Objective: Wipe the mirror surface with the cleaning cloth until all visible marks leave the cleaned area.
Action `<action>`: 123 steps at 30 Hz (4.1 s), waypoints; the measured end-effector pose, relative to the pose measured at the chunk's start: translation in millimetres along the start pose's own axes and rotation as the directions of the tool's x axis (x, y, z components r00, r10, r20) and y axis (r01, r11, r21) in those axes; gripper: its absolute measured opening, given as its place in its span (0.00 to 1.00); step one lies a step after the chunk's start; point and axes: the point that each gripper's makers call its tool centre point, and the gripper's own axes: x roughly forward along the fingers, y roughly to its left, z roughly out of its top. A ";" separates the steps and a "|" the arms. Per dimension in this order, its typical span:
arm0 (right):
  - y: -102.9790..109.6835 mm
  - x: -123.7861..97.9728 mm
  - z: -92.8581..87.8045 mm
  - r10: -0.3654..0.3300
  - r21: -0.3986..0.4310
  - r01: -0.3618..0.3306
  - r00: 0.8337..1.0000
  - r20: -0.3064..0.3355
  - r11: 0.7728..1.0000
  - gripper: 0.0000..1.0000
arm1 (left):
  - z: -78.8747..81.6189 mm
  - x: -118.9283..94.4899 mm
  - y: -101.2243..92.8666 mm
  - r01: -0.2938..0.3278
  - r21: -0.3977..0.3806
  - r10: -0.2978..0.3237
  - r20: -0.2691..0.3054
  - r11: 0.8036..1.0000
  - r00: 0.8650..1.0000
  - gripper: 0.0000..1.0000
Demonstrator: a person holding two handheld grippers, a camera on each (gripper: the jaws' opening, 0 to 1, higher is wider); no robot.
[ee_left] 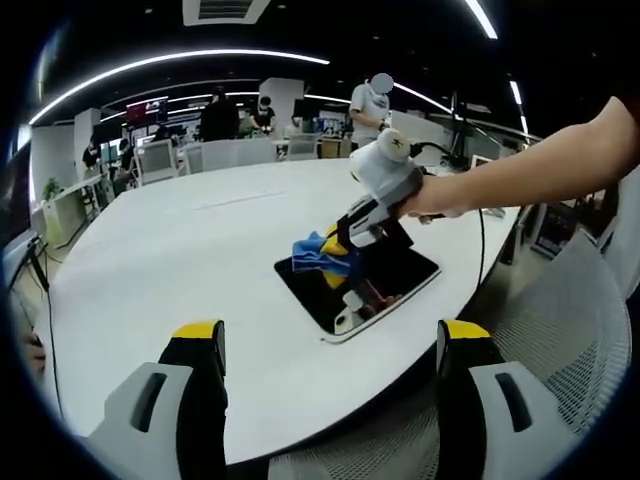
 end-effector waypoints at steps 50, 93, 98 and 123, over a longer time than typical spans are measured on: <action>47.9 -26.7 -17.7 0.045 0.053 -0.044 0.999 -0.013 0.998 0.00 | 4.6 -0.4 0.4 -0.002 -0.005 0.002 0.028 1.000 1.000 0.85; 107.6 -62.2 -38.0 0.112 0.055 -0.113 0.993 0.026 0.992 0.00 | 3.6 -0.4 0.6 -0.004 -0.003 0.004 0.022 1.000 1.000 0.84; 107.1 -61.7 -38.3 0.112 0.053 -0.114 0.993 0.025 0.992 0.00 | 3.4 -0.4 0.6 -0.004 -0.004 0.004 0.021 1.000 1.000 0.84; 103.0 -64.3 -41.4 0.126 0.096 -0.129 0.991 0.036 0.987 0.00 | 3.9 -1.4 0.8 -0.010 0.000 0.010 0.025 1.000 1.000 0.85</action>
